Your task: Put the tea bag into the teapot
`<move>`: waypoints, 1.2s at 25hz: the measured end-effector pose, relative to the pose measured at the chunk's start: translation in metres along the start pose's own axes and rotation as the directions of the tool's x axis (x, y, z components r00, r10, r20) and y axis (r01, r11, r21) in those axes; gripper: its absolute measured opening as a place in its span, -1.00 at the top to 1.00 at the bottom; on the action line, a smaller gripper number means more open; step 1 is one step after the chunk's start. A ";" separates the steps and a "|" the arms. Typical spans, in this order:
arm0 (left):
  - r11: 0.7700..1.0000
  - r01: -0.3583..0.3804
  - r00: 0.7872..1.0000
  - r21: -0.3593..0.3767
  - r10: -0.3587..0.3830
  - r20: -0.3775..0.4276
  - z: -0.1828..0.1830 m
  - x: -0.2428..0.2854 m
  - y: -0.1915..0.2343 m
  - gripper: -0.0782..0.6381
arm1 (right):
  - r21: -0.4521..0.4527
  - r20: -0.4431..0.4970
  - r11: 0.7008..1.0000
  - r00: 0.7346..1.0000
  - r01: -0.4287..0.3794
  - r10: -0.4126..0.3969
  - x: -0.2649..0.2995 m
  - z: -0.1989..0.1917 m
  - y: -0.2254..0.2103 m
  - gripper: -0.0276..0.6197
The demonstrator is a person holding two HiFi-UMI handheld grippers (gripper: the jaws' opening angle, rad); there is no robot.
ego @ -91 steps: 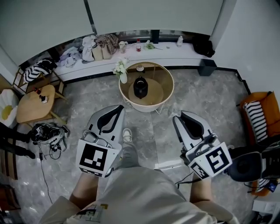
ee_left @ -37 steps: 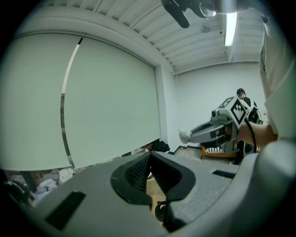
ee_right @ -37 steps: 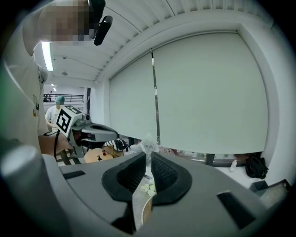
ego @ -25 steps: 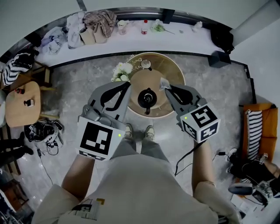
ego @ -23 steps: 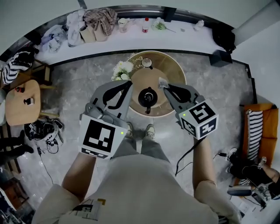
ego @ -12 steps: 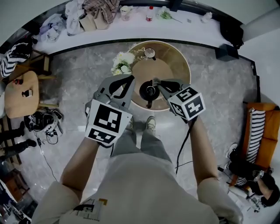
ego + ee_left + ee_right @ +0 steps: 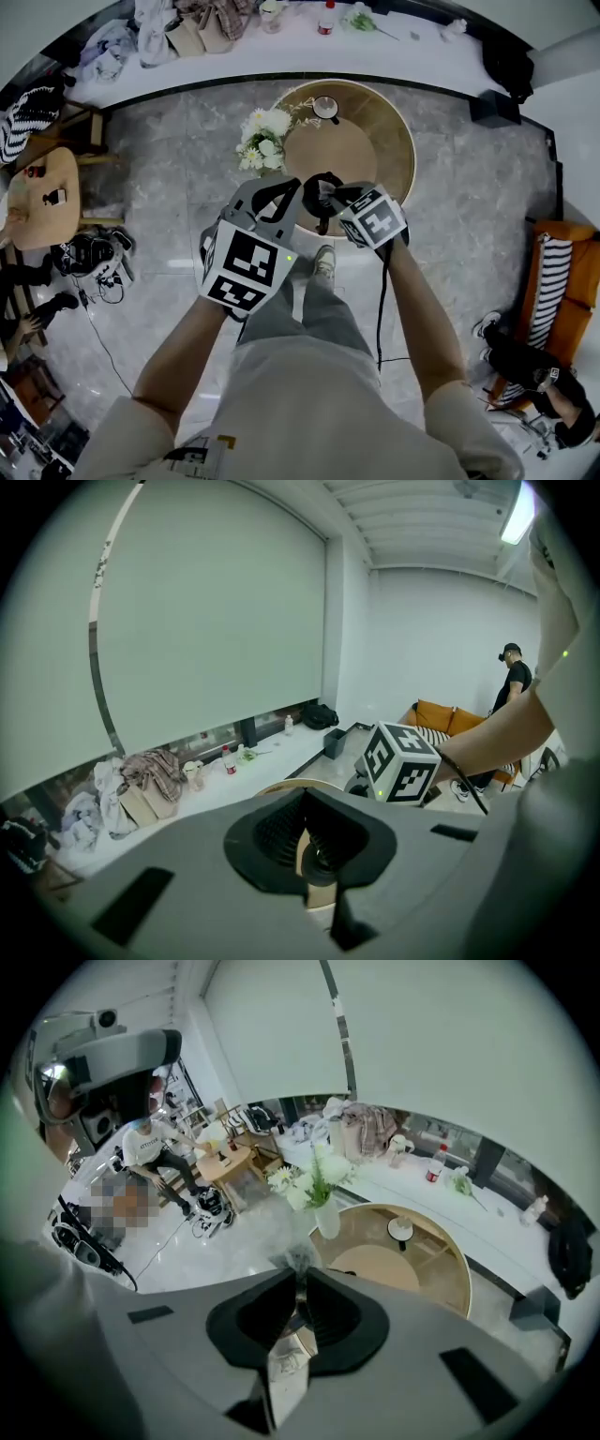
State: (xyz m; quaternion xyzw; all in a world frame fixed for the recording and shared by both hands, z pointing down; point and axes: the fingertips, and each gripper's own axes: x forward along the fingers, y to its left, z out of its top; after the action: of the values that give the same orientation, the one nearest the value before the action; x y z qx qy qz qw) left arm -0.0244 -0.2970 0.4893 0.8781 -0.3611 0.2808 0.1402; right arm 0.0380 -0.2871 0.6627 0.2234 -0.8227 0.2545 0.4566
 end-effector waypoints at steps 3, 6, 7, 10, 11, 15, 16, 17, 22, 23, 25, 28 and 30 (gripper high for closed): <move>1.000 0.013 0.999 -0.011 -0.014 -0.034 -0.016 0.016 0.000 0.76 | 0.022 -0.060 1.000 0.998 -0.007 0.008 0.020 -0.017 -0.005 0.81; 0.999 0.024 0.998 -0.044 -0.027 -0.064 -0.032 0.029 -0.001 0.76 | 0.035 -0.114 0.999 0.993 -0.019 0.023 0.046 -0.035 -0.011 0.81; 0.998 0.027 0.997 -0.054 -0.030 -0.073 -0.037 0.033 -0.001 0.76 | 0.031 -0.133 0.999 0.991 -0.020 0.024 0.054 -0.040 -0.014 0.81; 0.997 0.027 0.994 -0.072 -0.034 -0.101 -0.054 0.046 -0.001 0.76 | 0.016 -0.174 1.000 0.985 -0.019 0.022 0.073 -0.051 -0.021 0.81; 0.997 0.025 0.993 -0.079 -0.034 -0.110 -0.061 0.051 0.000 0.76 | 0.015 -0.184 1.000 0.983 -0.021 0.024 0.078 -0.054 -0.024 0.81; 0.995 0.021 0.986 -0.100 -0.037 -0.163 -0.092 0.075 0.003 0.76 | -0.004 -0.223 1.000 0.975 -0.022 0.021 0.095 -0.068 -0.034 0.81; 0.994 0.022 0.983 -0.105 -0.041 -0.177 -0.099 0.080 0.003 0.76 | -0.007 -0.229 1.000 0.973 -0.023 0.020 0.099 -0.071 -0.036 0.81; 0.994 0.024 0.981 -0.110 -0.045 -0.190 -0.107 0.085 0.003 0.76 | -0.010 -0.235 1.000 0.972 -0.023 0.020 0.103 -0.073 -0.037 0.81; 0.990 0.051 0.966 -0.130 -0.082 -0.244 -0.138 0.101 0.002 0.76 | 0.006 -0.253 0.999 0.967 -0.038 0.038 0.123 -0.085 -0.034 0.81; 0.990 0.062 0.965 -0.130 -0.093 -0.247 -0.141 0.103 0.001 0.76 | 0.014 -0.253 0.999 0.967 -0.033 0.036 0.126 -0.086 -0.035 0.81; 0.990 0.078 0.961 -0.120 -0.107 -0.254 -0.146 0.107 -0.001 0.76 | 0.029 -0.250 0.999 0.968 -0.017 0.023 0.131 -0.088 -0.038 0.81; 0.988 0.095 0.955 -0.125 -0.126 -0.267 -0.154 0.109 -0.007 0.76 | 0.042 -0.223 0.999 0.975 -0.004 0.014 0.135 -0.087 -0.038 0.76; 0.984 0.105 0.954 -0.142 -0.140 -0.266 -0.155 0.110 -0.010 0.76 | 0.032 -0.215 0.999 0.977 -0.003 0.009 0.138 -0.084 -0.036 0.65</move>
State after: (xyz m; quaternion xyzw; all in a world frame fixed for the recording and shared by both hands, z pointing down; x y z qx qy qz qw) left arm -0.0143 -0.2817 0.6785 0.8406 -0.3000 0.3675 0.2614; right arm 0.0470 -0.2812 0.8282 0.1993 -0.7650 0.2916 0.5386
